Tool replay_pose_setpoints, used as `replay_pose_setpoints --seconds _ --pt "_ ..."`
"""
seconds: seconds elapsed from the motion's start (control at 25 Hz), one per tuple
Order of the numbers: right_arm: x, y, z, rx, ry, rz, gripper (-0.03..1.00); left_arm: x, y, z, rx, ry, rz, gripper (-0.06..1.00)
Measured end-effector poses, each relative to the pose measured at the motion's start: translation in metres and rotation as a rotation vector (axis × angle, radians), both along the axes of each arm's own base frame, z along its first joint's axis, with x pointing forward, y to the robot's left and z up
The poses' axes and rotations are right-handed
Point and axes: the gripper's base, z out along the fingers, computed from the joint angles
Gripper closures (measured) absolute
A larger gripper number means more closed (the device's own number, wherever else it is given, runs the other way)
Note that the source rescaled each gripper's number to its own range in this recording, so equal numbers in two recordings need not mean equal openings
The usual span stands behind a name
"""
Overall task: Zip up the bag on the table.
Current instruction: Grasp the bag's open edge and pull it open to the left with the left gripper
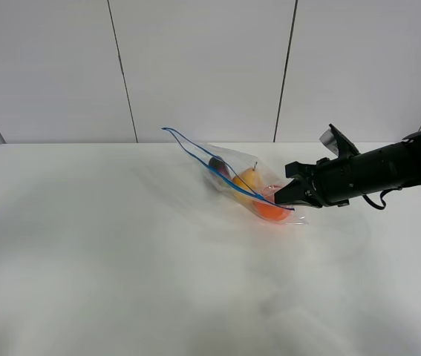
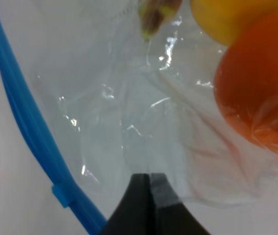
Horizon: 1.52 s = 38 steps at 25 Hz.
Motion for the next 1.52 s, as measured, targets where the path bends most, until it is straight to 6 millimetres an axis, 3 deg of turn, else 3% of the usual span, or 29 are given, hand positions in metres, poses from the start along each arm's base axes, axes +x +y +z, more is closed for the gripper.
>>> replay_pose_setpoints --seconds 0.4,1.0,1.28,1.52 --pt "0.001 -0.001 -0.001 -0.012 -0.005 -0.008 0.97 0.074 -0.002 -0.007 0.115 0.096 -0.078 -0.06" --pt "0.001 -0.002 -0.001 -0.028 -0.010 -0.009 0.97 0.134 -0.012 -0.039 0.101 0.214 -0.192 -0.06" --pt "0.001 -0.002 -0.001 -0.030 -0.011 -0.010 0.97 0.145 -0.021 -0.049 0.079 0.250 -0.238 -0.06" --pt "0.001 -0.002 -0.001 -0.033 -0.011 -0.007 0.97 0.134 -0.064 -0.047 0.111 0.229 -0.476 -0.06"
